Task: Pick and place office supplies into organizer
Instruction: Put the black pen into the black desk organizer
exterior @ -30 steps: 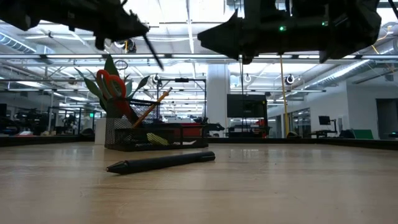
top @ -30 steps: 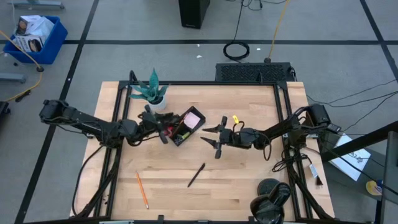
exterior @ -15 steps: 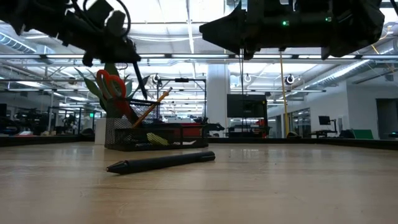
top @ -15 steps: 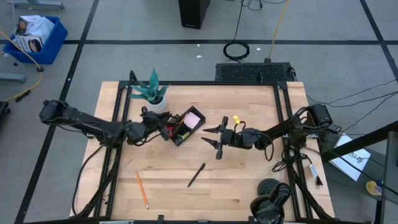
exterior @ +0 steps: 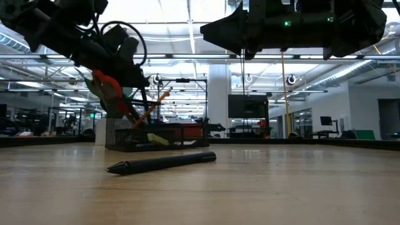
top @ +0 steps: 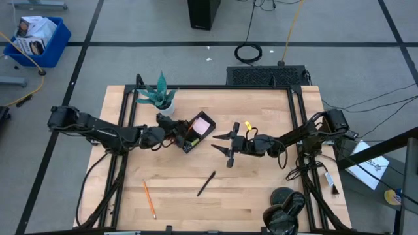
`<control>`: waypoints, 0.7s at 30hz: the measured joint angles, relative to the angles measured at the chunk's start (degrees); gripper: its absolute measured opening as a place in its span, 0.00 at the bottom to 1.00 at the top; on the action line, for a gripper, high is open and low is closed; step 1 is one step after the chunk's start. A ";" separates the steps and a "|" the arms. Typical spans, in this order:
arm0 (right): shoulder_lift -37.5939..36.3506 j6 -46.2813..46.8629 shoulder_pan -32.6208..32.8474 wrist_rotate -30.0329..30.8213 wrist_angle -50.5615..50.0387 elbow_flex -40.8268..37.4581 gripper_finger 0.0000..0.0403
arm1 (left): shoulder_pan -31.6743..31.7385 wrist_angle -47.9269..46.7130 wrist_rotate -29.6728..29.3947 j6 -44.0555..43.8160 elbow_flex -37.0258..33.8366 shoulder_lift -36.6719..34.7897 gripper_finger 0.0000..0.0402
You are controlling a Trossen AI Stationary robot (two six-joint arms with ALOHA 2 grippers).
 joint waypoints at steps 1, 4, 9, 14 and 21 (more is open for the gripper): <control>0.02 0.00 0.00 0.00 -0.36 0.02 0.37 | 0.35 0.15 0.05 -0.95 0.00 0.41 0.17; 0.02 0.17 0.00 0.00 -0.50 0.02 0.38 | 1.20 -0.12 0.73 -3.57 0.00 1.06 0.25; 0.02 0.17 0.00 0.00 -0.47 0.02 0.38 | 0.95 2.93 1.10 -2.38 0.00 1.00 0.41; 0.04 0.20 0.00 -0.16 -0.85 0.02 0.39 | -0.18 9.80 3.57 2.04 0.00 1.00 0.55; 0.08 -2.84 0.01 -9.30 -4.82 0.06 0.38 | -0.51 15.91 10.17 5.05 0.00 -1.06 0.64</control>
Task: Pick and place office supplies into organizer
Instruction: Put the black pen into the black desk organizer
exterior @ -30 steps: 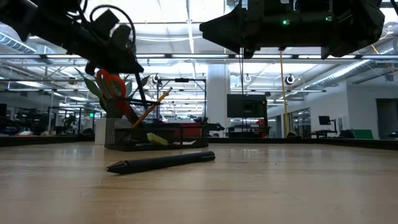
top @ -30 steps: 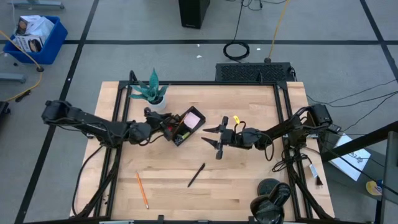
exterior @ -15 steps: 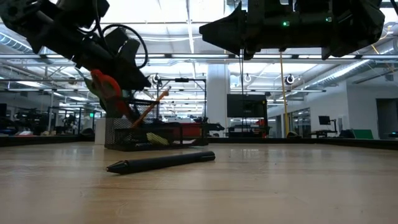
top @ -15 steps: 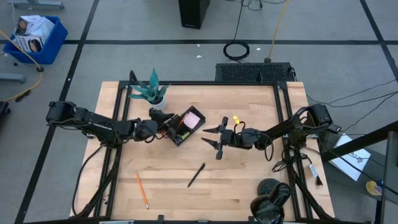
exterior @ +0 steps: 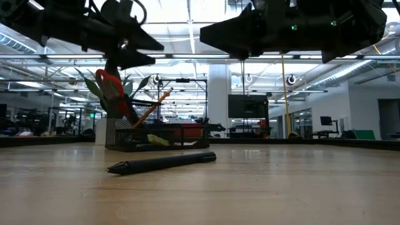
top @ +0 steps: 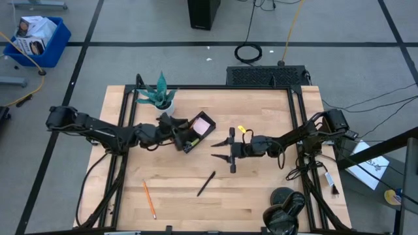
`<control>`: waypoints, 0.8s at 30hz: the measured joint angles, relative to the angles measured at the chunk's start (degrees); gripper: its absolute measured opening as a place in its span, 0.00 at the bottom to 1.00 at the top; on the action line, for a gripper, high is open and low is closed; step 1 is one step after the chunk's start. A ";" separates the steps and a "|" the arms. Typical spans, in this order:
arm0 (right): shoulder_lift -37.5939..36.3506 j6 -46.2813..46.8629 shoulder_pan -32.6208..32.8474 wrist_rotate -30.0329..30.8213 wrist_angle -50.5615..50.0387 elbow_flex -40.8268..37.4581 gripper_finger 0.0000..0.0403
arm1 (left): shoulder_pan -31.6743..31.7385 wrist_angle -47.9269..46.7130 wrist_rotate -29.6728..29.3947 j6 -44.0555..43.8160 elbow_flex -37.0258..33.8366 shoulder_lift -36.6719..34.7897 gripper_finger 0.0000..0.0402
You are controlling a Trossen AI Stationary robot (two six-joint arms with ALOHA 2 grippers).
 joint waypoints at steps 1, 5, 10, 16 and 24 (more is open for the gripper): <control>0.00 -0.37 -0.01 -1.31 -0.70 0.00 0.37 | -0.21 -0.30 0.33 -0.02 -0.02 -0.74 0.64; 0.00 -2.28 0.01 -1.99 -1.62 0.00 0.36 | -1.23 -0.38 3.23 -2.09 -0.02 -3.45 0.64; 0.31 1.05 -0.05 -16.83 -5.40 0.02 0.36 | -2.95 0.26 9.44 -5.98 -0.02 -5.91 0.64; 1.96 -4.11 0.01 -23.77 -12.36 0.02 0.36 | -4.73 0.28 14.85 -10.10 -0.02 -7.62 0.64; 9.29 -5.96 -0.01 -23.86 -10.72 0.53 0.36 | -6.93 1.99 24.67 -20.21 -0.02 -7.66 0.64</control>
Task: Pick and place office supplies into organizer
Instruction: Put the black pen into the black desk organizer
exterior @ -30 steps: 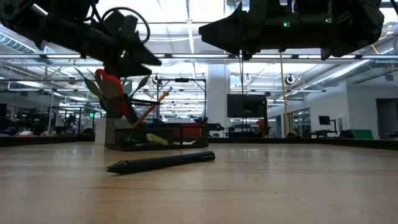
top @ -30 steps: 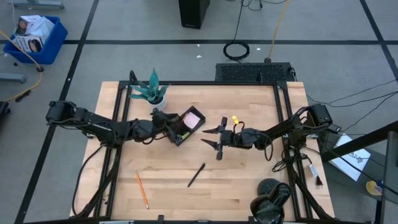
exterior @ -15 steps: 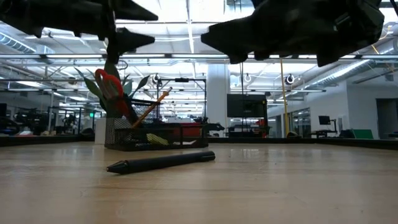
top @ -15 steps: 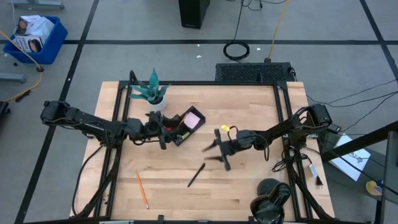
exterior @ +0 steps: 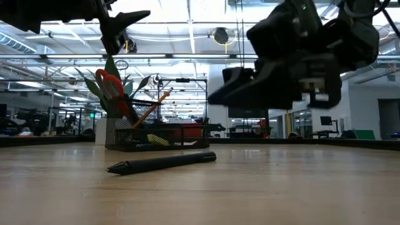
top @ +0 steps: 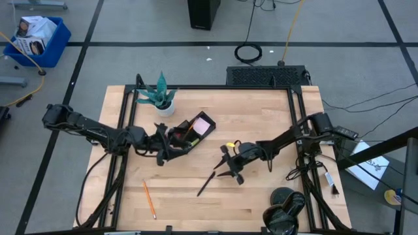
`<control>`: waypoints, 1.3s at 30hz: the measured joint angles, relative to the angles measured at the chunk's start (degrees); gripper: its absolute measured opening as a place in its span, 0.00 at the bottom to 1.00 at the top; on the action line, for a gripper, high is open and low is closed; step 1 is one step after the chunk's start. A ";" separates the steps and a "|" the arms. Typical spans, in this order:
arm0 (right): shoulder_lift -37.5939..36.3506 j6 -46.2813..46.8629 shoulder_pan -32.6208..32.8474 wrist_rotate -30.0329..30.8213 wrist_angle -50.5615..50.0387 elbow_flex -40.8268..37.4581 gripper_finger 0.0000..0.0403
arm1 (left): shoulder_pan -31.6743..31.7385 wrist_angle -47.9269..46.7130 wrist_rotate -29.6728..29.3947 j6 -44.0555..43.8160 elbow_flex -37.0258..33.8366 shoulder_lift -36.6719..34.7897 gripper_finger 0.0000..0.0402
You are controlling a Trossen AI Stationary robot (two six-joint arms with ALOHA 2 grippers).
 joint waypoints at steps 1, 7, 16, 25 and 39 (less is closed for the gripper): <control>0.87 -0.95 0.00 -0.01 0.00 0.18 0.36 | -0.37 -0.19 0.68 -0.42 0.00 0.00 0.64; 6.35 -2.11 -0.19 -1.83 0.01 3.70 0.38 | -3.45 -0.59 -0.54 -0.84 0.00 0.02 0.64; 9.48 -6.30 -1.47 -4.35 -8.68 7.93 0.38 | -5.97 -0.56 -2.69 -0.20 0.00 0.02 0.64; 9.48 -8.93 -3.52 -4.72 -11.47 7.97 0.37 | -7.98 -0.58 -5.23 0.51 0.00 0.02 0.64; 9.42 -11.86 -3.43 -9.25 -13.58 7.99 0.18 | -8.16 -0.56 -5.45 0.97 0.00 0.02 0.64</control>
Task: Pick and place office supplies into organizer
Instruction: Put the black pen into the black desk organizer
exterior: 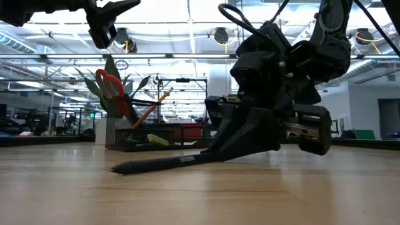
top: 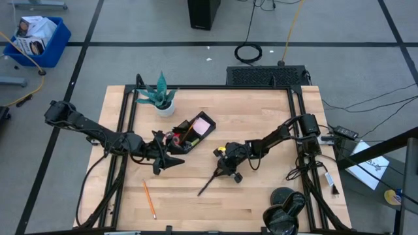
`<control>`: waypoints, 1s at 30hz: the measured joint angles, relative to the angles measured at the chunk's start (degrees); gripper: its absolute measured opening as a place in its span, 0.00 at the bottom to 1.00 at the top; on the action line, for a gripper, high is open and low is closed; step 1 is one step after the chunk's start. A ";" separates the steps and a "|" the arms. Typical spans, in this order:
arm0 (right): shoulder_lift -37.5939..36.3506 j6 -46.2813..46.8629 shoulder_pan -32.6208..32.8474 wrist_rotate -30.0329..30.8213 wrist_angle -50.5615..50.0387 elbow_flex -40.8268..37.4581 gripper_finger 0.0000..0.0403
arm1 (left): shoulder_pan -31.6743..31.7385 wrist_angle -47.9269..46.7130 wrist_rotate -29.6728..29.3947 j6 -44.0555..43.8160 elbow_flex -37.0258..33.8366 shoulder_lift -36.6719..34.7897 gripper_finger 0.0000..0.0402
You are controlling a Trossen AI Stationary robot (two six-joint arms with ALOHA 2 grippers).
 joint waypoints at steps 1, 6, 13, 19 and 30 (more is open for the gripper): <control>0.00 0.19 0.02 -0.07 -0.02 0.00 0.15 | 0.00 0.00 0.00 -0.02 0.00 0.00 0.64; -0.02 0.74 0.04 -0.02 -0.07 0.00 0.05 | 0.00 0.00 -0.51 -0.02 0.00 0.00 0.64; 0.04 3.04 0.06 0.16 1.90 -0.06 0.03 | 0.00 -0.07 -1.95 0.39 0.00 0.00 0.64; 0.07 3.37 0.53 0.47 2.91 -0.11 0.03 | -0.02 -0.79 -1.74 0.28 0.00 0.00 0.64; -2.26 1.65 3.08 8.56 1.82 -0.11 0.03 | 0.00 -11.22 -1.55 -9.19 0.02 0.00 0.64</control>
